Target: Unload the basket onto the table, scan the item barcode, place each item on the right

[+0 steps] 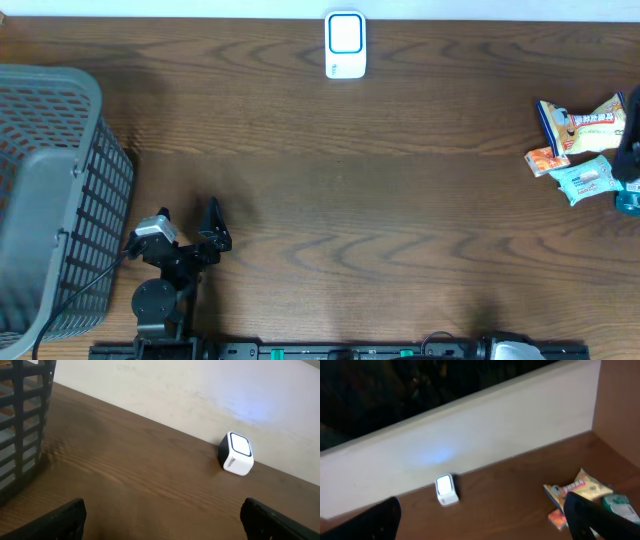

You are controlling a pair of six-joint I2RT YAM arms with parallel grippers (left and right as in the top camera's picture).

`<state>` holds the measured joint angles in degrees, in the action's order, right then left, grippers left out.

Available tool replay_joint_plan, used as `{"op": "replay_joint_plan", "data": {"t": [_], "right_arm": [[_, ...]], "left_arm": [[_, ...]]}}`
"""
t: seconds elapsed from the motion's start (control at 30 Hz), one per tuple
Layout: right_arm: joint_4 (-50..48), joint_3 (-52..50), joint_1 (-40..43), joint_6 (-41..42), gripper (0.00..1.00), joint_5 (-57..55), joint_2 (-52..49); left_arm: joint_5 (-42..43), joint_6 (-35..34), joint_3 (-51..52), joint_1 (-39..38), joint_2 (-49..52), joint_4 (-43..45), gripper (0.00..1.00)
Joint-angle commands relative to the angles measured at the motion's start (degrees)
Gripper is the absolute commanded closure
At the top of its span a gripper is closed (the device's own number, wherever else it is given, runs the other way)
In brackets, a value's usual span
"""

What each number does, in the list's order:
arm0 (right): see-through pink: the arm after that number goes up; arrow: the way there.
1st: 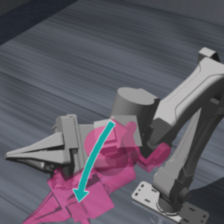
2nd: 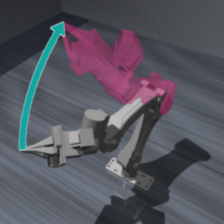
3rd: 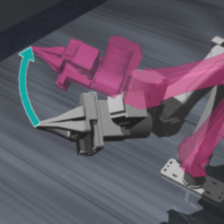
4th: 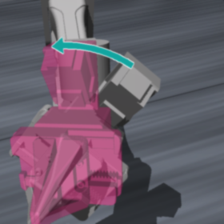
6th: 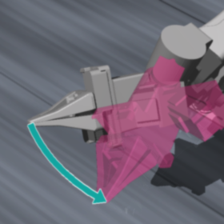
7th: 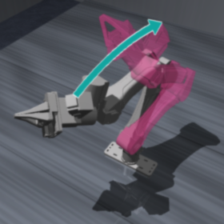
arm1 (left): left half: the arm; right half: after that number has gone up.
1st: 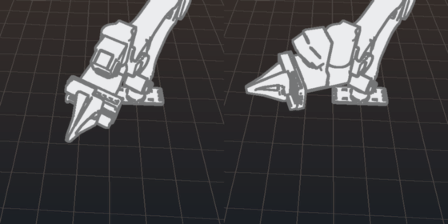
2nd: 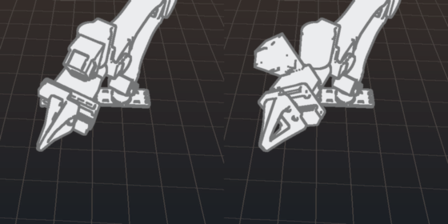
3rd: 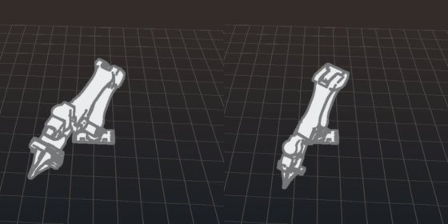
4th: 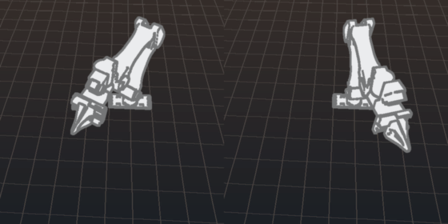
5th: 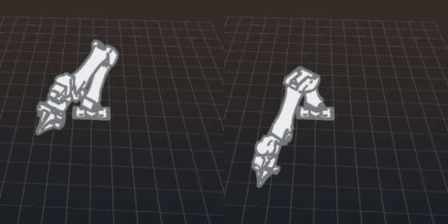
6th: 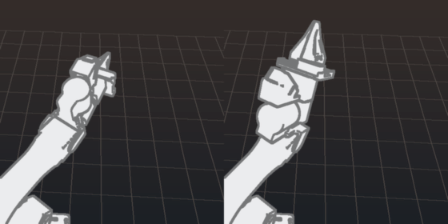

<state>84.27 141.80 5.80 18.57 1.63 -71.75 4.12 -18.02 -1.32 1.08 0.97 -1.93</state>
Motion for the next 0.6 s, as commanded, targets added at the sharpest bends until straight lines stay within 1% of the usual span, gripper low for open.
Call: {"op": "replay_joint_plan", "data": {"t": [0.0, 0.17, 0.33, 0.43, 0.47, 0.57], "right_arm": [[-3.8, -6.7, -0.2, -1.5, 0.01, -0.4, 4.9], [-11.4, -20.6, -0.3, -1.5, 0.01, 1.5, 12.7], [-20.0, -36.8, -0.6, -1.5, 0.01, 3.2, 21.1], [-27.3, -47.6, -1.5, -1.5, 0.01, 3.2, 26.6], [-31.1, -52.5, -2.1, -1.5, 0.01, 3.2, 29.1], [-40.1, -63.0, -3.6, -1.5, 0.01, 3.2, 34.6]], "left_arm": [[0.5, 0.1, 1.1, 0.2, -0.3, -1.7, 0.03], [0.5, 0.1, 1.1, 0.2, -0.3, -1.7, 0.03], [0.5, 0.1, 1.1, 0.2, -0.3, -1.7, 0.03], [0.5, 0.1, 1.1, 0.2, -0.3, -1.7, 0.03], [0.5, 0.1, 1.1, 0.2, -0.3, -1.7, 0.03], [0.5, 0.1, 1.1, 0.2, -0.3, -1.7, 0.03]]}}
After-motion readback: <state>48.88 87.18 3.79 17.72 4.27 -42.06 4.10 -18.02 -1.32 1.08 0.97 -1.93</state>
